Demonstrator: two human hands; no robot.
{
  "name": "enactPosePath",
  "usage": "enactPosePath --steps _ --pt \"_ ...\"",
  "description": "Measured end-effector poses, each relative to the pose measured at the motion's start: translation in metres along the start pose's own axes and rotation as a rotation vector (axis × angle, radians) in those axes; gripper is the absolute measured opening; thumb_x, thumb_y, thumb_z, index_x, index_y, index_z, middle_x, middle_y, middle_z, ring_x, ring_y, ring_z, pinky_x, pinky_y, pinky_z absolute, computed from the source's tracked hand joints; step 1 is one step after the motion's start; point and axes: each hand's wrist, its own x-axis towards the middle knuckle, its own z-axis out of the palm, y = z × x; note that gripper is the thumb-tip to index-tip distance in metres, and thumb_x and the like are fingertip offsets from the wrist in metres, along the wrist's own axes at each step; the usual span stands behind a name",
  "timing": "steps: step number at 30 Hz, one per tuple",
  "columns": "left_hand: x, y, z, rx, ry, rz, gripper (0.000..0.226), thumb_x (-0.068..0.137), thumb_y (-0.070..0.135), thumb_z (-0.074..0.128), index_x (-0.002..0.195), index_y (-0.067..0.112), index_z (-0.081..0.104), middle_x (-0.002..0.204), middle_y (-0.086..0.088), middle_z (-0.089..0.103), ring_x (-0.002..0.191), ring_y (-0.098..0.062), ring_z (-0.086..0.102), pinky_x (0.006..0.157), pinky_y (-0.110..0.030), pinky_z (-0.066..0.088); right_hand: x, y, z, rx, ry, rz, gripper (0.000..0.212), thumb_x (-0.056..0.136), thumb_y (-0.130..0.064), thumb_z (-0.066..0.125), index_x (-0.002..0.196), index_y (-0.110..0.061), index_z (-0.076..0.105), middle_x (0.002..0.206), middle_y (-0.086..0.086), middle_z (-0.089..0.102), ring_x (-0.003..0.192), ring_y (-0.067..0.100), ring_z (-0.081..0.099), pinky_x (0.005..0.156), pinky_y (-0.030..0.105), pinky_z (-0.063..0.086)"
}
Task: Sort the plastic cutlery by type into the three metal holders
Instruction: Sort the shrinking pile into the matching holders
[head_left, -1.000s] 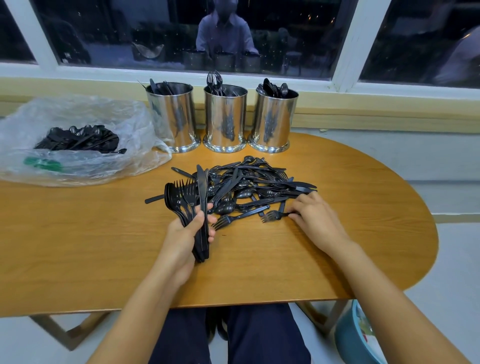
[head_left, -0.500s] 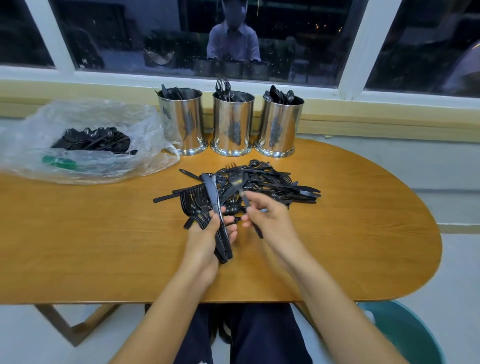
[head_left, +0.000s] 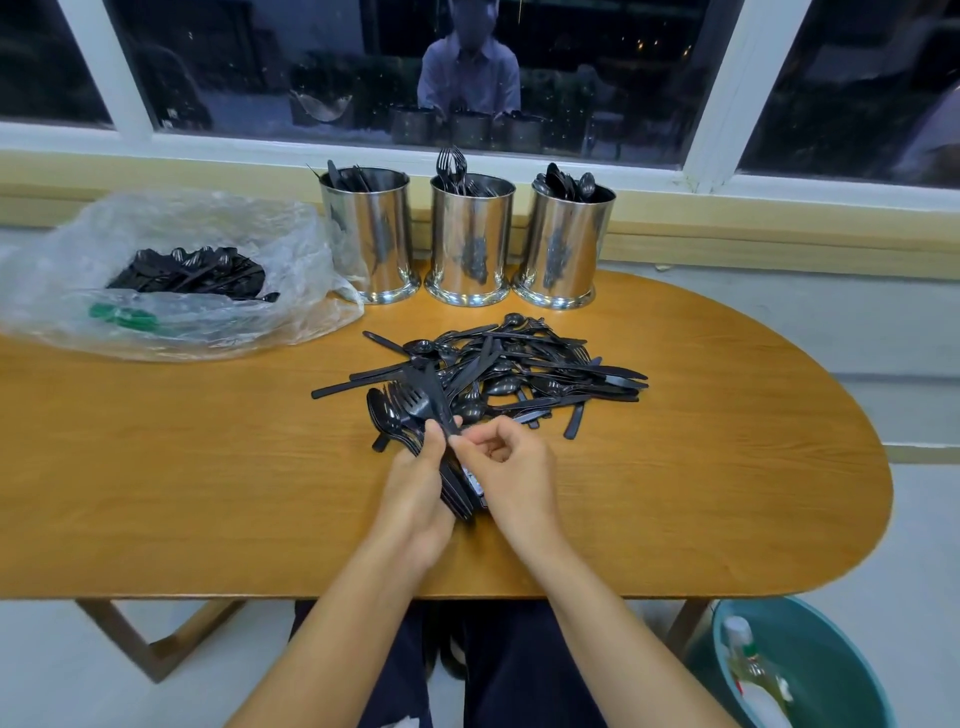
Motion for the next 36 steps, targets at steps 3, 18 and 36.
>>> enactPosePath --steps 3,18,36 --pt "0.003 0.003 -0.003 0.011 0.007 0.021 0.027 0.105 0.021 0.042 0.109 0.007 0.064 0.101 -0.013 0.073 0.088 -0.023 0.071 0.069 -0.034 0.057 -0.001 0.003 -0.004 -0.044 -0.076 -0.063 0.007 0.083 -0.013 0.074 0.078 -0.017 0.073 0.081 -0.002 0.066 0.063 -0.002 0.052 0.06 0.012 0.041" --pt "0.013 0.012 -0.017 -0.074 0.026 0.005 0.024 0.104 0.017 0.043 0.107 0.004 0.063 0.097 -0.016 0.072 0.077 -0.022 0.075 0.072 -0.039 0.055 0.041 0.053 -0.093 -0.755 0.176 -0.044 0.003 0.093 -0.016 0.062 0.095 -0.015 0.064 0.095 0.0 0.063 0.093 0.019 0.051 0.085 0.032 0.043" --pt "0.011 0.006 -0.005 -0.046 -0.006 -0.025 0.023 0.103 0.015 0.045 0.104 0.003 0.065 0.096 -0.016 0.071 0.087 -0.026 0.071 0.073 -0.039 0.055 0.072 0.044 -0.14 -0.681 0.199 0.181 0.015 0.096 -0.018 0.056 0.107 -0.014 0.064 0.096 0.008 0.066 0.089 0.029 0.06 0.07 0.031 0.043"
